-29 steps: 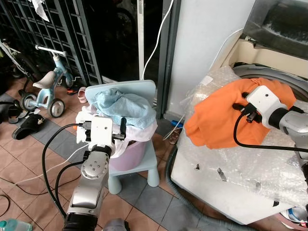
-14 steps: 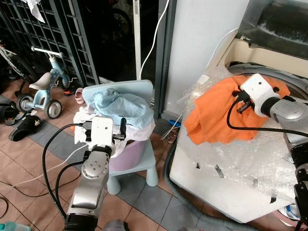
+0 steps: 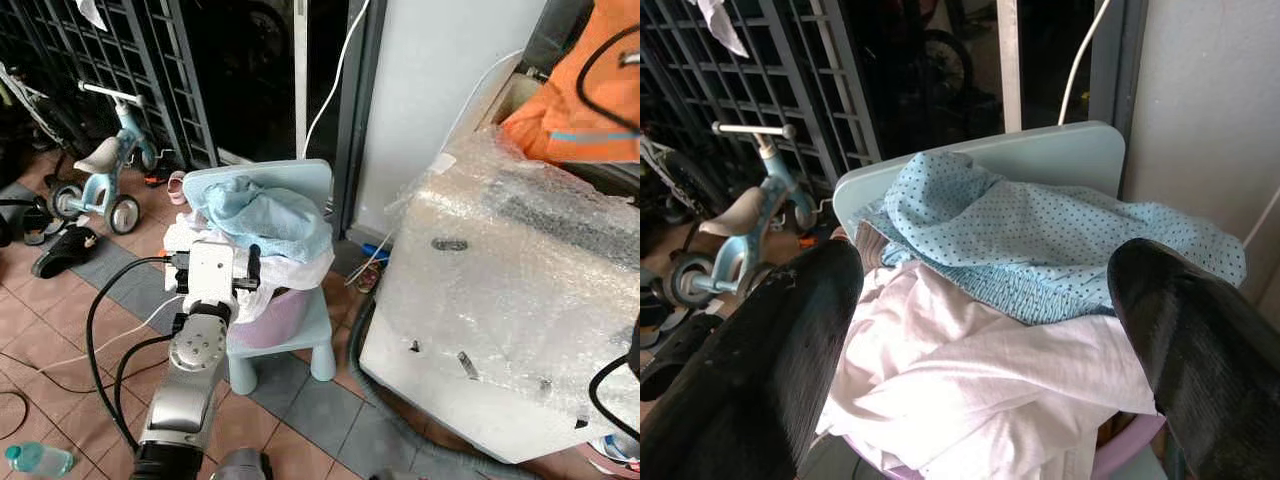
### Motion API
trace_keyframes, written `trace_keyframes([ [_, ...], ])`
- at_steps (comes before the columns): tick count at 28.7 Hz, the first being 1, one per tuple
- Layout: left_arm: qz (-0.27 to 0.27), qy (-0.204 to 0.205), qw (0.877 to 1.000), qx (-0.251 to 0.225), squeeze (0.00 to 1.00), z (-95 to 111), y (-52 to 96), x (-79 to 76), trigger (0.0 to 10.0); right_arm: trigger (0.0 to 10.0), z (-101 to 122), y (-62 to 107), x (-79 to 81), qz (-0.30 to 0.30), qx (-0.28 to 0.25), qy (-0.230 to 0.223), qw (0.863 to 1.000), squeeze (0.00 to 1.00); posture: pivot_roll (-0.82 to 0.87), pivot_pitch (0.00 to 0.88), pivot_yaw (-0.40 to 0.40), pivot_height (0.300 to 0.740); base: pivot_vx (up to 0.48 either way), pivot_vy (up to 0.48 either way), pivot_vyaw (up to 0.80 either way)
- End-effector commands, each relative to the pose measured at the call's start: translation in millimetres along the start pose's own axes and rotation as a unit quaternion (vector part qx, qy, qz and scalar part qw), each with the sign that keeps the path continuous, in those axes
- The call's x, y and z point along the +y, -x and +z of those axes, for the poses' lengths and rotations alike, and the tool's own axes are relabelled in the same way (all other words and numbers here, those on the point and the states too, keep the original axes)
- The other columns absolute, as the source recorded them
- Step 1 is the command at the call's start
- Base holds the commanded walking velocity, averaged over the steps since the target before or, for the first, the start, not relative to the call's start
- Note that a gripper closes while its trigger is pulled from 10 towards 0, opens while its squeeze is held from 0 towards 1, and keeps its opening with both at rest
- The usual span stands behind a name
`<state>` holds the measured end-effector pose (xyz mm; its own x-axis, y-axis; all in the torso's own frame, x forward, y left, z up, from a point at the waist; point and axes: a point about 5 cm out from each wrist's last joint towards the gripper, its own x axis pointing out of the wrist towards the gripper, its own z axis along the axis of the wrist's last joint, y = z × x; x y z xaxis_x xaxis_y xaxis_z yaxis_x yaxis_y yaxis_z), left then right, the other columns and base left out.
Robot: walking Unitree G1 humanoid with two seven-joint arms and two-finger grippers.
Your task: Clothes washing
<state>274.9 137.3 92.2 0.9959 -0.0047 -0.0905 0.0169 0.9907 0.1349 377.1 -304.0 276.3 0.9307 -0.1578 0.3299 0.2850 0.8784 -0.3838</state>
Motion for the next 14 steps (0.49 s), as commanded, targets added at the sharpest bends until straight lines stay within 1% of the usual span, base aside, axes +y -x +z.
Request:
trace_keyframes([
  [1,0.002,-0.004,1.000,0.003,0.00,0.1,-1.5,2.8,10.0,10.0,16.5,-4.6,-4.0,-0.003,-0.037,-0.001,0.999,1.00,-0.02,0.000,0.020,0.740,0.000,0.000,0.00],
  [4,0.003,-0.005,1.000,0.002,0.00,0.3,-2.6,3.3,10.0,10.0,16.9,-3.5,5.2,0.018,-0.045,-0.014,0.999,1.00,-0.03,0.000,0.026,0.740,0.000,0.000,0.00],
  [6,0.009,-0.005,1.000,-0.001,0.00,1.4,-4.1,3.4,10.0,10.0,19.9,-1.5,23.1,0.057,-0.061,-0.022,0.996,1.00,-0.03,0.000,0.031,0.740,0.000,0.000,0.00],
  [7,0.011,-0.005,1.000,-0.001,0.00,1.7,-4.7,3.4,10.0,10.0,21.1,-0.6,29.4,0.070,-0.067,-0.025,0.995,1.00,-0.04,0.000,0.033,0.740,0.000,0.000,0.00],
  [8,0.011,-0.002,1.000,-0.003,0.00,2.7,-5.1,2.5,10.0,10.0,21.9,1.9,40.2,0.091,-0.076,-0.028,0.993,1.00,-0.04,0.000,0.035,0.740,0.000,0.000,0.00],
  [9,0.011,-0.002,1.000,-0.003,0.00,2.7,-5.1,2.5,10.0,10.0,21.9,1.9,40.2,0.091,-0.076,-0.028,0.993,1.00,-0.04,0.000,0.035,0.740,0.000,0.000,0.00],
  [10,0.007,-0.002,1.000,-0.009,0.00,4.8,-5.5,0.7,10.0,10.0,22.3,8.0,57.5,0.124,-0.092,-0.021,0.988,1.00,-0.04,0.000,0.043,0.740,0.000,0.000,0.00],
  [11,0.004,-0.004,1.000,-0.013,0.00,5.7,-5.7,-0.1,10.0,10.0,22.4,11.2,64.6,0.136,-0.101,-0.015,0.985,1.00,-0.04,0.000,0.043,0.740,0.000,0.000,0.00],
  [12,0.004,-0.004,1.000,-0.013,0.00,5.7,-5.7,-0.1,10.0,10.0,22.4,11.2,64.6,0.136,-0.101,-0.015,0.985,1.00,-0.04,0.000,0.043,0.740,0.000,0.000,0.00],
  [13,0.003,-0.003,1.000,-0.015,0.00,6.4,-5.9,-0.6,10.0,10.0,23.0,16.0,73.4,0.146,-0.109,-0.023,0.983,1.00,-0.05,0.000,0.050,0.740,0.000,0.000,0.00],
  [14,0.000,0.002,1.000,-0.020,0.00,9.0,-6.6,-1.4,10.0,10.0,30.2,40.3,104.3,0.198,-0.149,-0.045,0.968,1.00,-0.06,0.000,0.056,0.740,0.000,0.000,0.00],
])
